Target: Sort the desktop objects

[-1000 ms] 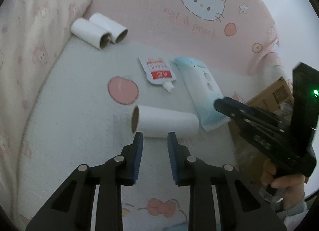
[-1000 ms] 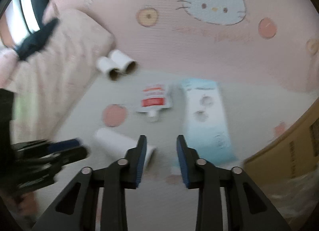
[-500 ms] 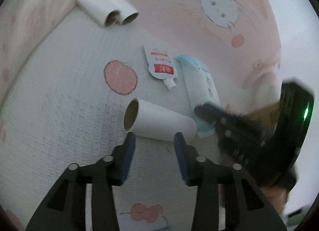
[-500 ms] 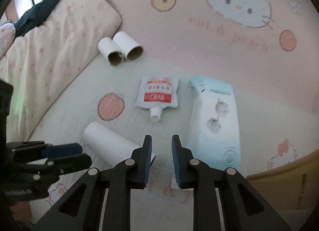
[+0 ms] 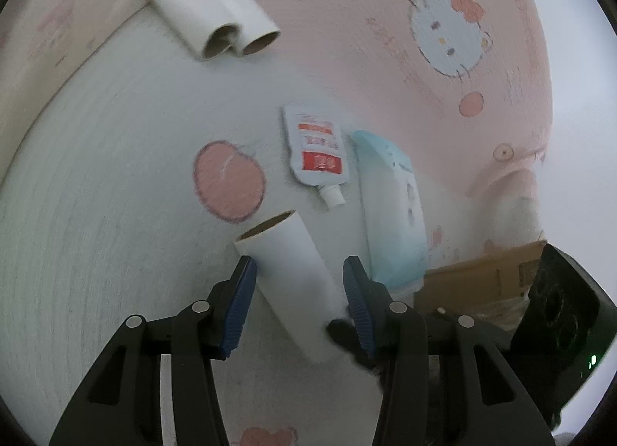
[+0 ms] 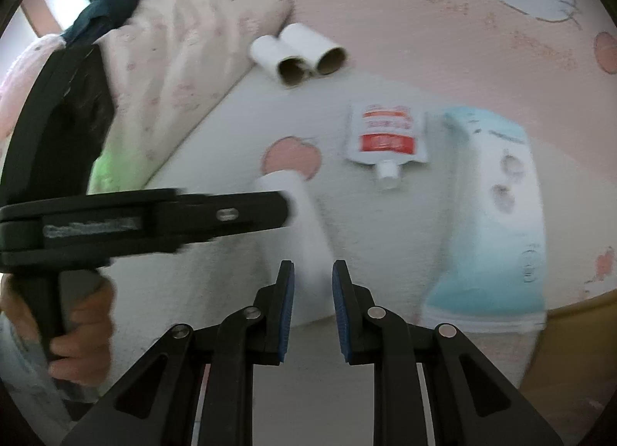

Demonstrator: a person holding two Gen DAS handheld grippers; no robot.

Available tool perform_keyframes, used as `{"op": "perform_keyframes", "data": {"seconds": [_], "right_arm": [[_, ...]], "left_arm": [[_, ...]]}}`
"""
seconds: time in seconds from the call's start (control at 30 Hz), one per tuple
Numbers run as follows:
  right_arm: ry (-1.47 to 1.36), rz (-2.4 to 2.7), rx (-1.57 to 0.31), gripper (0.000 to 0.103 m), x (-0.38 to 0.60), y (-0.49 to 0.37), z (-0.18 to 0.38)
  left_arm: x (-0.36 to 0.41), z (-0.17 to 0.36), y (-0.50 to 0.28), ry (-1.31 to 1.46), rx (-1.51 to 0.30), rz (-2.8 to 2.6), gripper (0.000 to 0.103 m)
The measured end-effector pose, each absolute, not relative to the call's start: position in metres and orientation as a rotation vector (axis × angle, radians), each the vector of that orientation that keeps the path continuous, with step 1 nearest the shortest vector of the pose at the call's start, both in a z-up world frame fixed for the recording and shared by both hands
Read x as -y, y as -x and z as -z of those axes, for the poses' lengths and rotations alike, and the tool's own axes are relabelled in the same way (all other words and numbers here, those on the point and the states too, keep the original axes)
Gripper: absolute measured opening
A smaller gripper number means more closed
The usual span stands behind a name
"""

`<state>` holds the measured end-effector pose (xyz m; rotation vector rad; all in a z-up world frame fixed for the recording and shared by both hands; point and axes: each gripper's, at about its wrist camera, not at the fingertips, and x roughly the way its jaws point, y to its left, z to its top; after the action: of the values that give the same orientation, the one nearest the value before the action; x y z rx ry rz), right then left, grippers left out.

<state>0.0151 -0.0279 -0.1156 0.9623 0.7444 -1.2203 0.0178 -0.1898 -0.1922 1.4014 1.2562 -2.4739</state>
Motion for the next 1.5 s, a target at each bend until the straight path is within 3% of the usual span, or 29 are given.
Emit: {"op": "perform_keyframes", "data": {"seconds": [0.17, 0.37, 0.77, 1.03, 1.5], "right_arm": [[-0.955, 1.239, -0.743, 0.020, 0.027, -0.016, 0.117], [-1.066, 1.203, -0.669, 0.034, 0.028, -0.002, 0.128], [-1.159, 1.166, -0.571, 0.039, 0.026, 0.010, 0.138], [-1.126, 1.190, -0.609, 0.041, 0.021, 0.004, 0.136], [-1.138, 1.249, -0.618, 0.040, 0.000, 0.006, 0.136]], "left_arm": [[0.183, 0.194, -0.010, -1.451, -1.242, 2.491, 0.050], [0.189, 0.209, -0.015, -1.429, -1.393, 2.414, 0.050], [0.185, 0.213, -0.013, -1.402, -1.367, 2.438, 0.043], [0.167, 0.194, -0.010, -1.410, -1.175, 2.565, 0.041], [0.160, 0.205, -0.005, -1.528, -1.301, 2.473, 0.041]]}}
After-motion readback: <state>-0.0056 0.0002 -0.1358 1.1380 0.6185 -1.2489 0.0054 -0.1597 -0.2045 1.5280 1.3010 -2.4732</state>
